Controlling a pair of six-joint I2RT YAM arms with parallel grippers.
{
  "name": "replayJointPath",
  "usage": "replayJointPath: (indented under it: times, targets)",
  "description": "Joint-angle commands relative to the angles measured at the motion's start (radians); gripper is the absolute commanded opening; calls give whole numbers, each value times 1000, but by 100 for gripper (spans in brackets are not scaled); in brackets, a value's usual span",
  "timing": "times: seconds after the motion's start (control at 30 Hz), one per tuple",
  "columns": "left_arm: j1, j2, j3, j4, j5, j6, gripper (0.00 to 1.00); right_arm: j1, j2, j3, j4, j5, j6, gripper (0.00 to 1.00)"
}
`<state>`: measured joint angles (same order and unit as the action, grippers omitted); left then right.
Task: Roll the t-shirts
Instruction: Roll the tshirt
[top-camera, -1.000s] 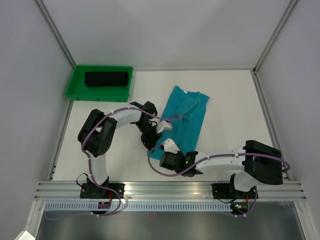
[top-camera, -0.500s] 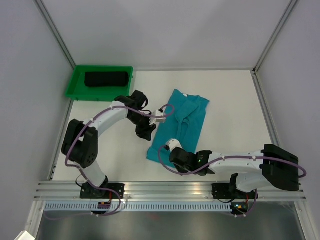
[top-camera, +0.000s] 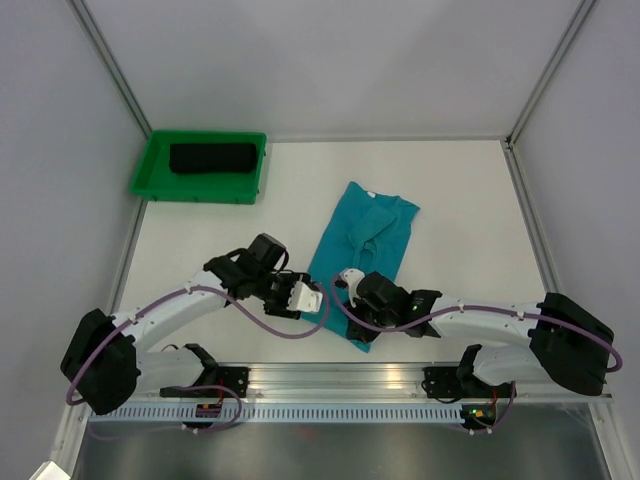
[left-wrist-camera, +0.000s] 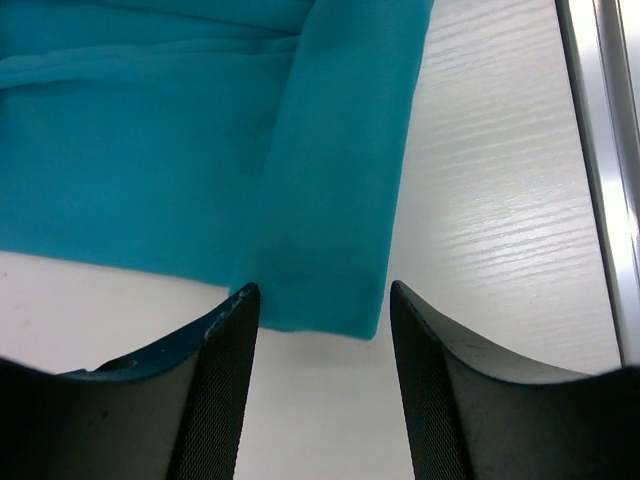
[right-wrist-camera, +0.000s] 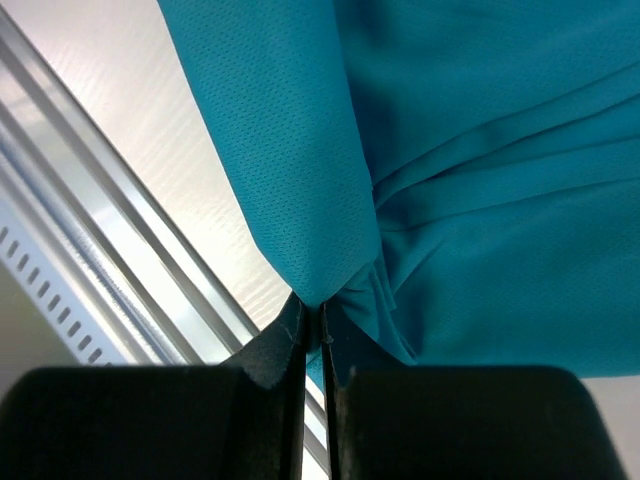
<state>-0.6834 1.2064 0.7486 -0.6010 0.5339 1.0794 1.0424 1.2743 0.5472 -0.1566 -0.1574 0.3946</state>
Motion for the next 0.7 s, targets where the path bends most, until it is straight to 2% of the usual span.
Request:
replayJointPath:
  times: [0.0,0.17,0.3,0.47,0.67]
  targets:
    - [-62,-21,-69,193,-98,66,61,-28,17,-1,72,-131,-48,4]
    - [-79,16,-90,234,-141,68,62,-50,33,-4,75,-174,-57,4]
    - [-79,41,-123,227,-147,125,62,-65,45,-9,84,-208,-66,5]
    - [-79,32,-89,86,-72,143,62,-93,72,-9,74,-245,-62,5]
    - [-84,-30,-64,14,-22,171,66,-116,105,8,69,-261,-68,5]
